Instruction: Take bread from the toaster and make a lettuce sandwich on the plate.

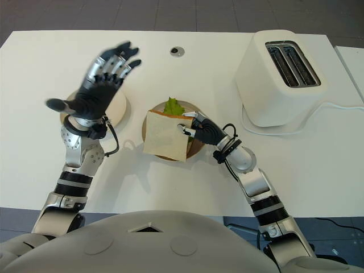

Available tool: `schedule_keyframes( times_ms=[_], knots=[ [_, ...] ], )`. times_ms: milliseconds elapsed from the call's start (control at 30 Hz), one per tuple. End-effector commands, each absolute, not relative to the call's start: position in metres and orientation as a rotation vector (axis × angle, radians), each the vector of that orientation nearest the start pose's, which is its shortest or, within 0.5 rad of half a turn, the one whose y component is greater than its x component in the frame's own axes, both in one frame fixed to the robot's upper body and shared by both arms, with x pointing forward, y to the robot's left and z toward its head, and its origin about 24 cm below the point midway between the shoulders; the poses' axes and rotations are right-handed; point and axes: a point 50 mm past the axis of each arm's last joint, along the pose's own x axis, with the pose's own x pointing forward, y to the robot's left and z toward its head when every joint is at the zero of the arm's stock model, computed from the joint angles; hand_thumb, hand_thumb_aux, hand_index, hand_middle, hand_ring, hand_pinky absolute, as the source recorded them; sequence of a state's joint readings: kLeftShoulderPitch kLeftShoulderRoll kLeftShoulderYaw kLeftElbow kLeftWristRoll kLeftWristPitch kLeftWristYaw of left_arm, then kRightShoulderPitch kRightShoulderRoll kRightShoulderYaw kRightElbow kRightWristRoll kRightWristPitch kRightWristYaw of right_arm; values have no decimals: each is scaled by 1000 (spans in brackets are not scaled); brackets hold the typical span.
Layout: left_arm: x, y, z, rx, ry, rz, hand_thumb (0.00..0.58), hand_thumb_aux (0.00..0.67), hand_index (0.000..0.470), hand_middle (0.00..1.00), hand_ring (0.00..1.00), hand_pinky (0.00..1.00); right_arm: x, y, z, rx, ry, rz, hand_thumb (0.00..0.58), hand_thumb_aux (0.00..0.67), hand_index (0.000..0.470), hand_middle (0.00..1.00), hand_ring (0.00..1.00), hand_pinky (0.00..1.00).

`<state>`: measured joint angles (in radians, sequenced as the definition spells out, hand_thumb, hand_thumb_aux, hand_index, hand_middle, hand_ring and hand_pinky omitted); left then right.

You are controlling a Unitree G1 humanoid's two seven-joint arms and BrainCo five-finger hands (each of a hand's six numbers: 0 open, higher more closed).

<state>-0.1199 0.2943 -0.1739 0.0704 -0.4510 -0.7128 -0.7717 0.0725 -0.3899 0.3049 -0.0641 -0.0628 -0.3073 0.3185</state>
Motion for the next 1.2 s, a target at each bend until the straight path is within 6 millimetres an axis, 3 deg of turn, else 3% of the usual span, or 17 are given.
schedule_keyframes(
  times_ms=[33, 167, 267, 500, 633, 700, 933, 1067, 1200],
  knots=[
    [225, 127, 77, 389, -602, -1014, 0, 0, 0, 0, 0, 0, 219, -129, 39, -435, -134, 683, 580, 670, 470, 1000, 1000, 1000],
    [213, 115, 54, 536, -529, -1133, 0, 0, 0, 0, 0, 0, 222, -133, 39, -417, -128, 655, 580, 670, 470, 1000, 1000, 1000],
    [215, 116, 58, 520, -554, -1101, 0, 0, 0, 0, 0, 0, 223, -134, 45, -360, -142, 649, 580, 670, 470, 1000, 1000, 1000],
    [197, 114, 85, 360, -684, -1137, 0, 0, 0, 0, 0, 0, 230, -145, 53, -284, -141, 587, 580, 670, 470, 1000, 1000, 1000],
    [189, 122, 111, 164, -789, -1115, 0, 0, 0, 0, 0, 0, 233, -146, 60, -237, -167, 561, 580, 670, 470, 1000, 1000, 1000],
    [189, 125, 116, 140, -795, -1109, 0, 0, 0, 0, 0, 0, 235, -148, 61, -240, -171, 536, 580, 670, 470, 1000, 1000, 1000],
    [227, 121, 61, 592, -528, -1016, 0, 0, 0, 0, 0, 0, 240, -139, 39, -364, -126, 500, 580, 670, 470, 1000, 1000, 1000],
    [233, 122, 40, 731, -451, -1003, 0, 0, 0, 0, 0, 0, 236, -132, 23, -428, -92, 532, 580, 670, 470, 1000, 1000, 1000],
    [223, 120, 22, 777, -391, -1107, 0, 0, 0, 0, 0, 0, 230, -132, 9, -550, -53, 592, 580, 670, 470, 1000, 1000, 1000]
  ],
)
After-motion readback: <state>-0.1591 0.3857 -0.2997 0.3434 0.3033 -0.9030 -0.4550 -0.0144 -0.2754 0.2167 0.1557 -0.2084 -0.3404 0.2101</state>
